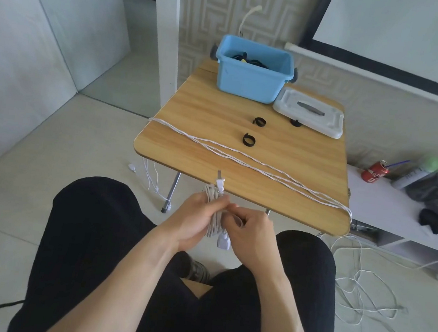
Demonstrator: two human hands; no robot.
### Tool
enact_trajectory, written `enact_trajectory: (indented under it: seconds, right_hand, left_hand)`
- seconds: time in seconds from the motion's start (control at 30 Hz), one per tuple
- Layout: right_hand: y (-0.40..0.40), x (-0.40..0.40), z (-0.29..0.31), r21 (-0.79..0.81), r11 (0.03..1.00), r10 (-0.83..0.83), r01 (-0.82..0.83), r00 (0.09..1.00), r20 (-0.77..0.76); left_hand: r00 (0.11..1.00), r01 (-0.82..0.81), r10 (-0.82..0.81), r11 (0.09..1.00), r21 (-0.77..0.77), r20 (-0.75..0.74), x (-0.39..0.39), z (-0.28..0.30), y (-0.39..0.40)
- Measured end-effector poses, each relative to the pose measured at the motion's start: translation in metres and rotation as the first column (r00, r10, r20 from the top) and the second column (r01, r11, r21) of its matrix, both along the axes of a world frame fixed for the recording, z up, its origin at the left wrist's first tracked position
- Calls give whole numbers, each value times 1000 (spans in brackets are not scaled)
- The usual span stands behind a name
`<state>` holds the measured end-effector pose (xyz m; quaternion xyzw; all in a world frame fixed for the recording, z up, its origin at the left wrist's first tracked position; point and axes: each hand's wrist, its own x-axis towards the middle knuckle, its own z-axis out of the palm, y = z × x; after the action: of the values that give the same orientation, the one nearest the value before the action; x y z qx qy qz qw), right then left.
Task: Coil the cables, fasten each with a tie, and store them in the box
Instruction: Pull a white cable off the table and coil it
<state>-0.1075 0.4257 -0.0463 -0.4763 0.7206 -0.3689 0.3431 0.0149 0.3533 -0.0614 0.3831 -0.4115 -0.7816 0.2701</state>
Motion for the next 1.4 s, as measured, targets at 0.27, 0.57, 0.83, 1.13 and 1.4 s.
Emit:
enact_trajectory:
  seconds: [0.27,0.57,0.83,1.13,1.4]
  right_hand:
    - [0,-7,0,113,991,-84,78,995,53]
    - [0,-17,-2,166,984,-71,62,996,50]
    - [4,-18,-8,150,989,-77,5,876,476]
    - [9,-15,-7,167,962,79,-215,807,585]
    - [9,-7,-15,181,979,-12,-92,863,506]
  left_hand:
    - [997,21,-16,998,62,-76,-2,0,3]
    - [995,89,-84,992,92,-57,-3,-2,9]
    - [999,-5,1,998,67,49,-14,-3,11]
    - [994,82,-83,996,18,66,-6,1,10]
    - [909,279,-204,946,-166,363,3,8,1]
